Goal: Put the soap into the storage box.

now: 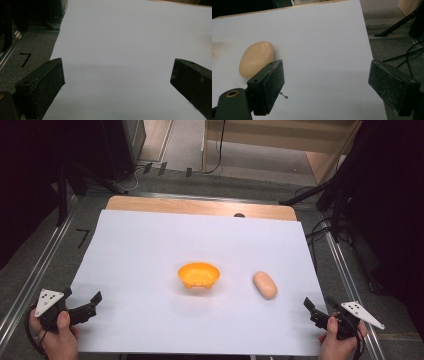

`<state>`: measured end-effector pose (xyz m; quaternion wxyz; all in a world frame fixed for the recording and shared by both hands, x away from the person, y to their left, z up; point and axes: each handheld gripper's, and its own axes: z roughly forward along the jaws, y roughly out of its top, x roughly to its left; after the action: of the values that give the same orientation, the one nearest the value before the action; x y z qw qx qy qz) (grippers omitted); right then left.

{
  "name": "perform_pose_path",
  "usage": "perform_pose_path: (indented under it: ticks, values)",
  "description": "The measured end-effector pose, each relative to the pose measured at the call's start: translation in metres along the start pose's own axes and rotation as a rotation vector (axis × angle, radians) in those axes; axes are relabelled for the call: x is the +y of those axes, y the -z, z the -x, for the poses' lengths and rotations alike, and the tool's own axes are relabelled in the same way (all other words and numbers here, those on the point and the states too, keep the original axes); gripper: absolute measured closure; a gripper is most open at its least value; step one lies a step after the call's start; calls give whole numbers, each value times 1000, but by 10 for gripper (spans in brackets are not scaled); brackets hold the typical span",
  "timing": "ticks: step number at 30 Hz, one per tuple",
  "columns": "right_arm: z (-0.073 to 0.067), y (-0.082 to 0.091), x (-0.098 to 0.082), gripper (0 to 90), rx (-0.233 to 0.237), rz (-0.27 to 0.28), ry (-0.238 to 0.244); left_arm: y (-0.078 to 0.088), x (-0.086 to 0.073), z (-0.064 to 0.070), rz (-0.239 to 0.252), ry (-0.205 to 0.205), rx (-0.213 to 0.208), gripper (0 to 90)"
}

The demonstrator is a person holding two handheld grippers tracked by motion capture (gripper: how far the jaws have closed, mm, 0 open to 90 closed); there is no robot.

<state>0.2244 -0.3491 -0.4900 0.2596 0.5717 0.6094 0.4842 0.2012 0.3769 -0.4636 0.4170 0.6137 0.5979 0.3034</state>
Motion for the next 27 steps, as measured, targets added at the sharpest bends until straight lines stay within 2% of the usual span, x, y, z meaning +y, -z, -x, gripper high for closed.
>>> perform_pose_path:
  ticks: [4,9,10,12,13,16,17,21,25,27]
  values:
    - [-1,-2,1,134,-2,-16,14,-2,1,1,-15,-3,12,0]
    - [-5,-4,2,140,-34,-42,36,-1,1,0,-11,-2,9,0]
    - [-7,-4,2,166,-48,-43,57,-1,0,0,-7,-3,10,0]
    - [-9,-4,2,189,-56,-45,57,-1,1,1,-10,-7,10,0]
    - [-11,-5,3,214,-68,-52,85,-2,1,1,-12,-9,12,0]
    - [-14,-7,3,213,-77,-72,113,-2,1,2,-21,-15,20,0]
    - [-17,-9,3,234,-85,-81,140,-3,1,2,-26,-16,21,0]
    - [-19,-10,4,278,-70,-99,165,-3,1,2,-28,-17,23,0]
    - [-20,-8,7,317,-84,-87,166,-3,1,2,-25,-15,21,0]
    - [-20,-4,11,320,-74,-103,151,-3,1,2,-28,-12,26,0]
